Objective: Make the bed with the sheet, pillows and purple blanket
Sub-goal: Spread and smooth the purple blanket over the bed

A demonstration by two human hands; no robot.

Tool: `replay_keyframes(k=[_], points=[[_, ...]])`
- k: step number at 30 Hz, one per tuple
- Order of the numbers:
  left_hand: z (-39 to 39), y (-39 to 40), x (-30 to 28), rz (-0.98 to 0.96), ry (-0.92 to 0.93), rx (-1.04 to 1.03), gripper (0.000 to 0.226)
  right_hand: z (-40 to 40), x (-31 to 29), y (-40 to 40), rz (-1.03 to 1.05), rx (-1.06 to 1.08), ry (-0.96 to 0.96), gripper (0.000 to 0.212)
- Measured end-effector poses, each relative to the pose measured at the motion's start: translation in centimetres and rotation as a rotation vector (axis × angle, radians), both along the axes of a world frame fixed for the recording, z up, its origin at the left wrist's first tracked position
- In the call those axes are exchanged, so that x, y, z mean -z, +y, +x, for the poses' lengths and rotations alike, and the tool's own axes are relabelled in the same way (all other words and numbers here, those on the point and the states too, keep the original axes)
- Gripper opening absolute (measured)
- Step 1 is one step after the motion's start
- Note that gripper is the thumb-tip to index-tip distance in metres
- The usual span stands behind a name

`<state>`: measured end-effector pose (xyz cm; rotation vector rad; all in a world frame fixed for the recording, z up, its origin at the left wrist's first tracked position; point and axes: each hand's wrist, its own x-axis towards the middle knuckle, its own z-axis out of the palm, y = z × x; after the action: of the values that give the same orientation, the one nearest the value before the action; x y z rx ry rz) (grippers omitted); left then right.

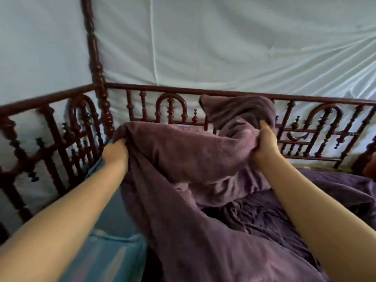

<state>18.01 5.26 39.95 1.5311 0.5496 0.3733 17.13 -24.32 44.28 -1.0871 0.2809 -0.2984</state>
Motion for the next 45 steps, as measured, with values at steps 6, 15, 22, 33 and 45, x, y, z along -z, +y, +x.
replay_keyframes(k=[6,15,22,33,45], points=[[6.3,13.9,-2.9,0.288,0.008,-0.214,0.044,14.0,-7.1,15.6,-0.231,-0.184,-0.171,0.042],[10.5,24.9,11.5,0.493,0.499,-0.188,0.041,27.5,4.1,31.4,-0.701,-0.689,-0.013,0.059],[10.8,22.2,21.5,0.829,0.792,0.344,0.039,22.2,21.4,30.6,-1.33,-1.134,0.291,0.054],[8.2,11.7,18.6,1.055,0.747,0.839,0.044,12.6,21.6,18.4,-1.746,-1.164,0.471,0.042],[0.2,-8.9,5.7,1.406,0.159,0.957,0.035,-5.0,7.2,0.8,-1.78,-0.605,0.403,0.044]])
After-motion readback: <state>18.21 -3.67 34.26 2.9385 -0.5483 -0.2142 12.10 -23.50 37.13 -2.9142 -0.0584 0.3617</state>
